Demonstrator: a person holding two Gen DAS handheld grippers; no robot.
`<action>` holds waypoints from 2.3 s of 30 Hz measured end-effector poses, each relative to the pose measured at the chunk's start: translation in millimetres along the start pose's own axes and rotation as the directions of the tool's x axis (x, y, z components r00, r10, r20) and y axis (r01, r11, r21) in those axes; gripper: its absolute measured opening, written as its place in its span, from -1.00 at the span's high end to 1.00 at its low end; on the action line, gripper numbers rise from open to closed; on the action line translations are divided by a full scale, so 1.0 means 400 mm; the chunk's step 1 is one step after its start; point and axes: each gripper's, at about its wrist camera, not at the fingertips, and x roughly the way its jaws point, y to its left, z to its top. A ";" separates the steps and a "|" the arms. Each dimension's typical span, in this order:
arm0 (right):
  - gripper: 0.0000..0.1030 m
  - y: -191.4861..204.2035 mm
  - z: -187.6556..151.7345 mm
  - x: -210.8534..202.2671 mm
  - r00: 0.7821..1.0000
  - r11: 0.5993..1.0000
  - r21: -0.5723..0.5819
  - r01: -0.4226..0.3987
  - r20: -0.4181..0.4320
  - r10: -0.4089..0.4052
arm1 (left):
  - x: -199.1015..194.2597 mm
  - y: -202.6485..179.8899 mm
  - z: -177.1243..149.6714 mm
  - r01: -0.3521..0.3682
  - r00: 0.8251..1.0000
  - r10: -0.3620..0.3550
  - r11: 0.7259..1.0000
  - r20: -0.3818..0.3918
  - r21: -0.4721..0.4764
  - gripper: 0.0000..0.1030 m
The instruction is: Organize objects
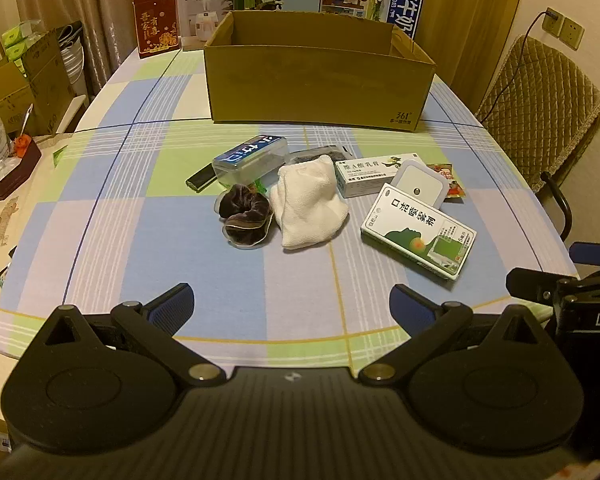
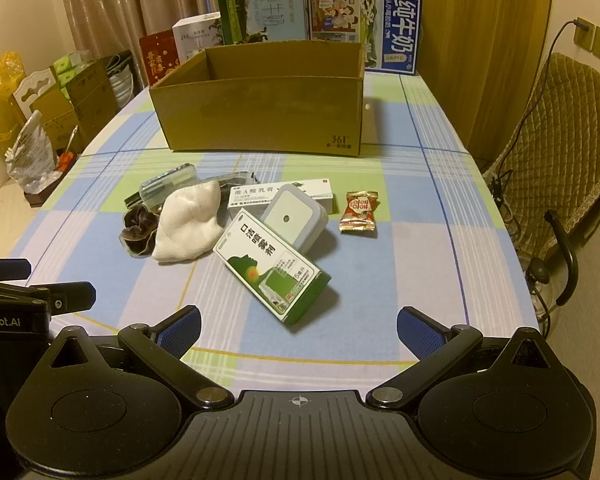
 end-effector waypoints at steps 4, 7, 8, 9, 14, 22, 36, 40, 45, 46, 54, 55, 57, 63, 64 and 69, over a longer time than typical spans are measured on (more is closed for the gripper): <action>-0.97 0.000 0.001 0.000 1.000 1.000 0.000 0.000 0.000 0.000 | 0.001 -0.001 -0.001 0.001 1.000 -0.001 1.000 0.001 0.000 -0.98; -0.97 0.000 0.000 0.001 1.000 1.000 -0.001 0.000 0.000 0.000 | 0.001 -0.001 -0.001 0.001 1.000 -0.001 1.000 0.001 0.000 -0.98; -0.97 0.000 0.001 0.001 1.000 1.000 -0.001 0.000 0.000 0.000 | 0.001 -0.001 -0.001 0.001 1.000 -0.001 1.000 0.001 0.000 -0.98; -0.97 -0.001 0.001 0.001 1.000 1.000 0.000 0.000 0.000 0.000 | 0.001 -0.001 -0.001 0.001 1.000 -0.001 1.000 0.001 0.000 -0.98; -0.97 0.002 -0.001 0.002 1.000 1.000 -0.004 0.001 -0.002 -0.001 | 0.001 -0.001 -0.001 0.002 1.000 -0.002 1.000 0.000 0.000 -0.98; -0.97 0.003 0.007 0.013 1.000 1.000 -0.028 -0.012 -0.003 0.011 | 0.005 0.002 0.001 0.008 1.000 -0.008 1.000 0.000 0.009 -0.98; -0.97 0.045 0.050 0.062 0.997 0.963 -0.262 -0.060 0.026 0.069 | 0.054 0.061 0.052 -0.022 1.000 0.022 0.995 -0.004 0.102 -0.98; -0.97 0.064 0.052 0.097 0.997 0.930 -0.361 -0.066 0.008 0.074 | 0.076 0.083 0.070 -0.022 1.000 0.024 0.986 -0.010 0.166 -0.98; -0.96 0.077 0.047 0.153 0.997 0.887 -0.457 -0.069 -0.016 0.069 | 0.112 0.096 0.084 0.012 1.000 -0.003 0.960 -0.031 0.281 -0.98; -0.96 0.078 0.047 0.166 0.997 0.878 -0.473 -0.071 -0.024 0.067 | 0.119 0.097 0.087 0.020 0.999 -0.010 0.954 -0.035 0.299 -0.98; -0.64 0.114 0.037 0.281 0.996 0.790 -0.608 -0.073 -0.088 0.024 | 0.198 0.115 0.112 0.060 0.998 -0.044 0.914 -0.049 0.402 -0.98; -0.61 0.118 0.036 0.295 0.995 0.780 -0.622 -0.073 -0.094 0.018 | 0.211 0.119 0.115 0.069 0.997 -0.050 0.908 -0.055 0.414 -0.98; -0.57 0.126 0.033 0.317 0.995 0.763 -0.642 -0.074 -0.104 0.009 | 0.232 0.126 0.121 0.084 0.996 -0.061 0.896 -0.067 0.436 -0.96; -0.21 0.136 0.033 0.368 0.992 0.742 -0.667 -0.072 -0.128 -0.019 | 0.292 0.137 0.133 0.137 0.990 -0.100 0.844 -0.098 0.519 -0.79; -0.13 0.137 0.035 0.374 0.991 0.742 -0.667 -0.070 -0.129 -0.023 | 0.301 0.137 0.134 0.147 0.989 -0.110 0.834 -0.101 0.532 -0.76; -0.06 0.142 0.042 0.396 0.991 0.756 -0.650 -0.074 -0.135 -0.019 | 0.350 0.134 0.140 0.185 0.983 -0.137 0.784 -0.125 0.593 -0.59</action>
